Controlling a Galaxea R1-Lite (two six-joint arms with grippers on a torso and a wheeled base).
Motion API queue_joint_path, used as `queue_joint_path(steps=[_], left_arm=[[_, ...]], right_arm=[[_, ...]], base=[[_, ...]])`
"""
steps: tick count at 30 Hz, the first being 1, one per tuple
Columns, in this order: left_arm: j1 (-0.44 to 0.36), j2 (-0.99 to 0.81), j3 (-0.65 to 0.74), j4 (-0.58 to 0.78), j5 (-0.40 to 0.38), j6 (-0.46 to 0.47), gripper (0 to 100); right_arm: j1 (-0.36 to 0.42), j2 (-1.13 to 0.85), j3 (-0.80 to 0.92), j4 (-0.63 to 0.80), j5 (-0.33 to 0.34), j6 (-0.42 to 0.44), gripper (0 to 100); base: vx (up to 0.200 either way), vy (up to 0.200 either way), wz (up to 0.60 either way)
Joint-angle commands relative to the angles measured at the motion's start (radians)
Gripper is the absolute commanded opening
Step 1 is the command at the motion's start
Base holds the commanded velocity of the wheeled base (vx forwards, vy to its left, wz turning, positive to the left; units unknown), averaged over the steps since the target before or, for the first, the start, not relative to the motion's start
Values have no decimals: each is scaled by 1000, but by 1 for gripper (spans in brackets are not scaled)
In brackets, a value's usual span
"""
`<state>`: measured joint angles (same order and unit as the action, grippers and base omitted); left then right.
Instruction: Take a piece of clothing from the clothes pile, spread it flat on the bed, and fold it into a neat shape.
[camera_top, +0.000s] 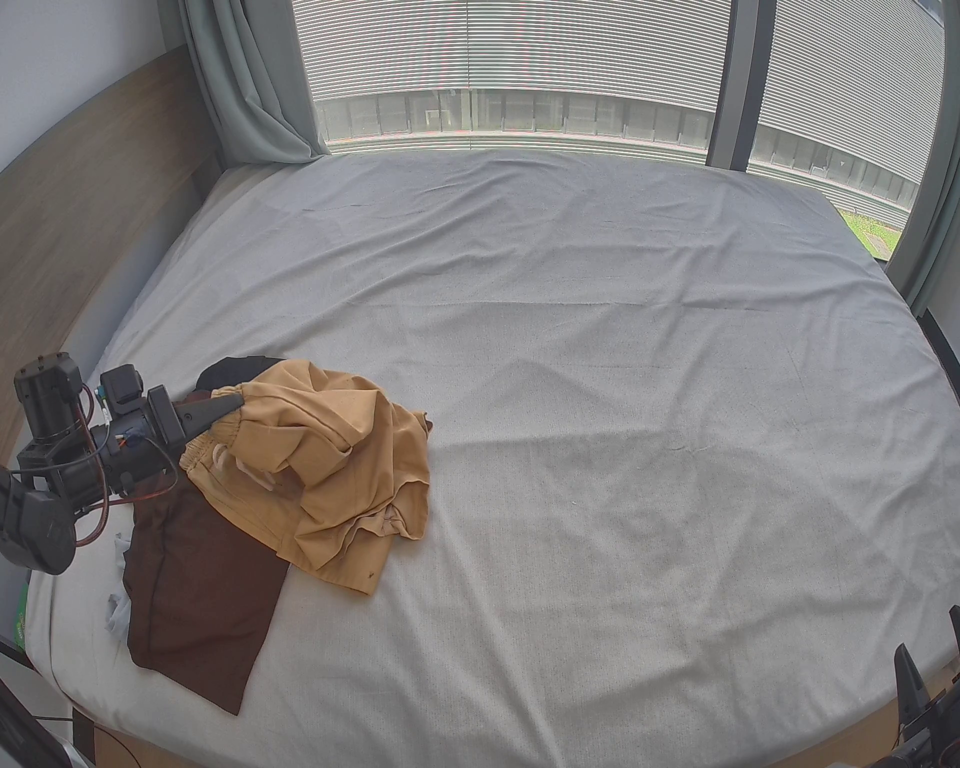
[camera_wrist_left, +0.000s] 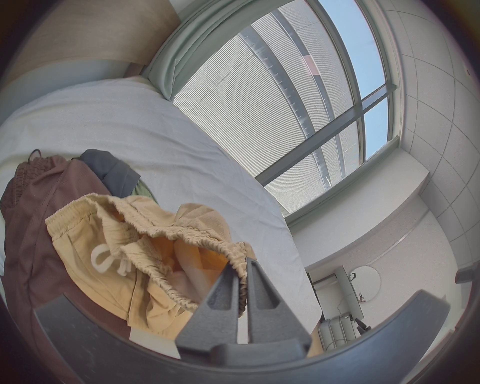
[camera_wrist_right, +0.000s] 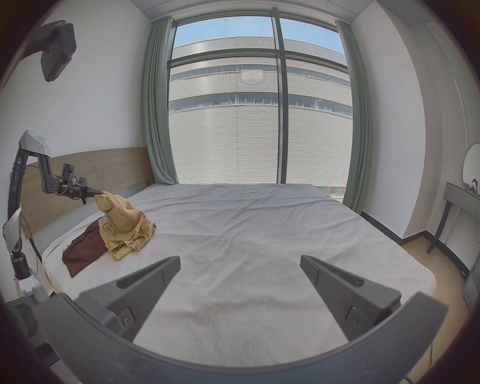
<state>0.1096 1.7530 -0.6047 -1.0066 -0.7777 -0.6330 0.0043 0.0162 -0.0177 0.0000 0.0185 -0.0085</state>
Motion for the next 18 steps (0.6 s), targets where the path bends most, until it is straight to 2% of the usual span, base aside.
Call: queue_joint_path(steps=[1,5,8,13,18], left_arm=[[-36,-46,-23,-1,52,-39,0],[-67,-70,-33,-1,118,-97,0],[-82,-69,-40,-20,153,-105,0],[-108,-56,-24,-150,215,-137,0],[-143,-64,6,-184,264,-146,0]], right_arm=[[0,-16,18,0,0,1,100],[0,-16,18,0,0,1,100],[0,-16,18,0,0,1,100],[0,-16,18,0,0,1,100],[0,-16,18,0,0,1,100]], base=[[0,0,0],[0,0,0],[0,0,0],[0,0,0],[0,0,0]])
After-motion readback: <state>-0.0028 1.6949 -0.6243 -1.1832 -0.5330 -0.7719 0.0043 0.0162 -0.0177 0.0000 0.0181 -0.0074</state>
